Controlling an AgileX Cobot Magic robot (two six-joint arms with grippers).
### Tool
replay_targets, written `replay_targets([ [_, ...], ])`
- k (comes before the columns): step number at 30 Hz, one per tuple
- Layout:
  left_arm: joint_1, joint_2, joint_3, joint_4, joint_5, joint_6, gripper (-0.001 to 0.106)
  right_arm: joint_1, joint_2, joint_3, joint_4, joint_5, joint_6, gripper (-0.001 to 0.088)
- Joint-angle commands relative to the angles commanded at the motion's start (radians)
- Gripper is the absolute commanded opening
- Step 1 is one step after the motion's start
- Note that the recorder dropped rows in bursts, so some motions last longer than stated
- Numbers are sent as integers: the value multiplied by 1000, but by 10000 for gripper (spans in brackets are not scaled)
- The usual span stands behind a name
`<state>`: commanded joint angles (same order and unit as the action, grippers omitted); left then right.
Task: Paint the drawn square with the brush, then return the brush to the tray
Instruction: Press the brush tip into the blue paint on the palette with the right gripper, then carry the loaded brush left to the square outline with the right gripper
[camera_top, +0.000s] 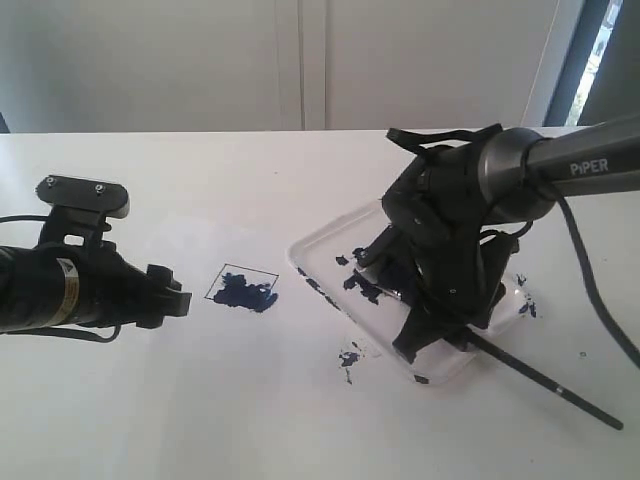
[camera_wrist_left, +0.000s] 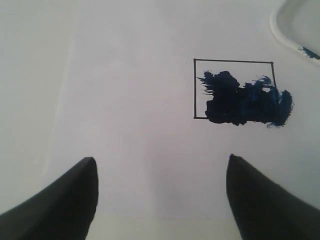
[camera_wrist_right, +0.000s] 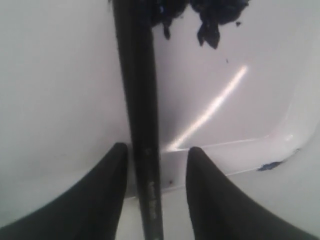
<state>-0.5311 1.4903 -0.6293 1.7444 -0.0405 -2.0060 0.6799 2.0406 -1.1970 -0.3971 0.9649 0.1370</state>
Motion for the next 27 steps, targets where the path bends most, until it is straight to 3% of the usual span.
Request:
replay_targets([
  [3,0,0,0,0,2,5,736,0,8,0,1,2,0,303],
  [9,0,0,0,0,4,8,736,0,8,0,1,45,0,0],
  [17,0,7,0,0,4,8,736,39,-72,-22,-23,143,-19,0],
  [22,0,66,0,0,9,10,736,124,-109,-125,-52,256,-55,0],
  [27,0,94,0,0,12,10,736,176,-109,-228,-57,256,-137,0],
])
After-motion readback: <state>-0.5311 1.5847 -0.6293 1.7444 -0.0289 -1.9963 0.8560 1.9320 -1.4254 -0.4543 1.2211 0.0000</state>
